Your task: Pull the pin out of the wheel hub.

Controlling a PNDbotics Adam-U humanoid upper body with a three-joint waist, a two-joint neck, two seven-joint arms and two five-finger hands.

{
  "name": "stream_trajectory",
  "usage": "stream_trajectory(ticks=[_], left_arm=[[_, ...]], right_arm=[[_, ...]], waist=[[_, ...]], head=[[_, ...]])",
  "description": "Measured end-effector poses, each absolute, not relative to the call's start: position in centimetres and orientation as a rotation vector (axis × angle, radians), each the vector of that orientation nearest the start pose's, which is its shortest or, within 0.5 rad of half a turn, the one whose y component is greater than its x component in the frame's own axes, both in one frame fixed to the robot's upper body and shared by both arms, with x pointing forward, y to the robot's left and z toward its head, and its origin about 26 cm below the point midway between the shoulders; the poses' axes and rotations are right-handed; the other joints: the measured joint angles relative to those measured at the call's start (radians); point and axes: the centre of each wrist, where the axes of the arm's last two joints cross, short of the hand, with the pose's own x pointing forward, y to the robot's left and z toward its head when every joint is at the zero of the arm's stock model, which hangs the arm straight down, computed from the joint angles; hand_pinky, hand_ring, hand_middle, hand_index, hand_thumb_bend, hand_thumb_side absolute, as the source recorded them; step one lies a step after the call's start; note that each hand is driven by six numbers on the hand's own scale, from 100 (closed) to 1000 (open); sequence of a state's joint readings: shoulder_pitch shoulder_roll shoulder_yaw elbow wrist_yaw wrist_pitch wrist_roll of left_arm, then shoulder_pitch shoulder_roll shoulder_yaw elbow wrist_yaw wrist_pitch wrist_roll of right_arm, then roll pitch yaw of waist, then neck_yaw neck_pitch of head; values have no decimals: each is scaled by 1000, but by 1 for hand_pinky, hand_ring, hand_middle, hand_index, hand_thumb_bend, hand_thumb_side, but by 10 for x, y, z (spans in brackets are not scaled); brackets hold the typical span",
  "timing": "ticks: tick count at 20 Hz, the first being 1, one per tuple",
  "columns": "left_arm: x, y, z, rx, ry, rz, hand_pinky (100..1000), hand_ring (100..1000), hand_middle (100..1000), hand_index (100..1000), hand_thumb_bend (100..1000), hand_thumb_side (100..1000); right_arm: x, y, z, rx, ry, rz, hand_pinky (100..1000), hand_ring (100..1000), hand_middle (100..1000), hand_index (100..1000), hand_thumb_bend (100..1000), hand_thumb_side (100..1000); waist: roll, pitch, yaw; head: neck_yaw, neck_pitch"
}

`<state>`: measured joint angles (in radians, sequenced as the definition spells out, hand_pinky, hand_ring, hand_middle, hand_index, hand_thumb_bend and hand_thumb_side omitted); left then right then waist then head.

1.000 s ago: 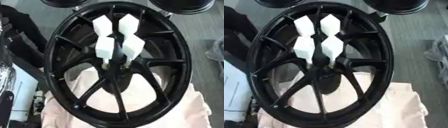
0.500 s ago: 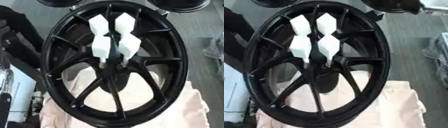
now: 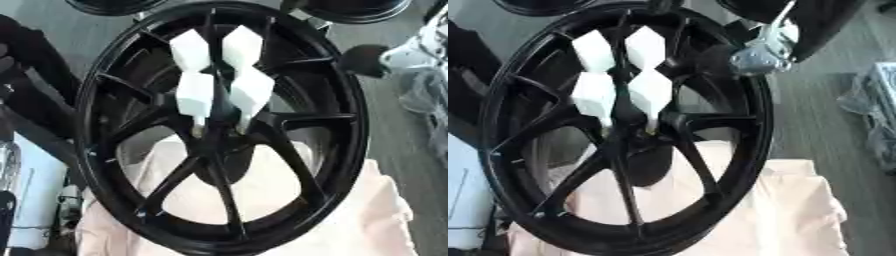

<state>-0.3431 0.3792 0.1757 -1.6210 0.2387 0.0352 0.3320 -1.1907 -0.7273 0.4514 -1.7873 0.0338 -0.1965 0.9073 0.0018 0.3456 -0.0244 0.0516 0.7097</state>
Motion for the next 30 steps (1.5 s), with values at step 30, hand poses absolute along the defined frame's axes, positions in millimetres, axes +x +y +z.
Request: stream_trajectory(ticks=[30], left_arm=[[345,348,147,378,-1942,271,597,838,769,705,353,725]], right_arm=[[337,-128,360,257,1969,-2535,784,668,722,807,290,260]], waist=[[-8,-5,-2]], head=[[24,11]])
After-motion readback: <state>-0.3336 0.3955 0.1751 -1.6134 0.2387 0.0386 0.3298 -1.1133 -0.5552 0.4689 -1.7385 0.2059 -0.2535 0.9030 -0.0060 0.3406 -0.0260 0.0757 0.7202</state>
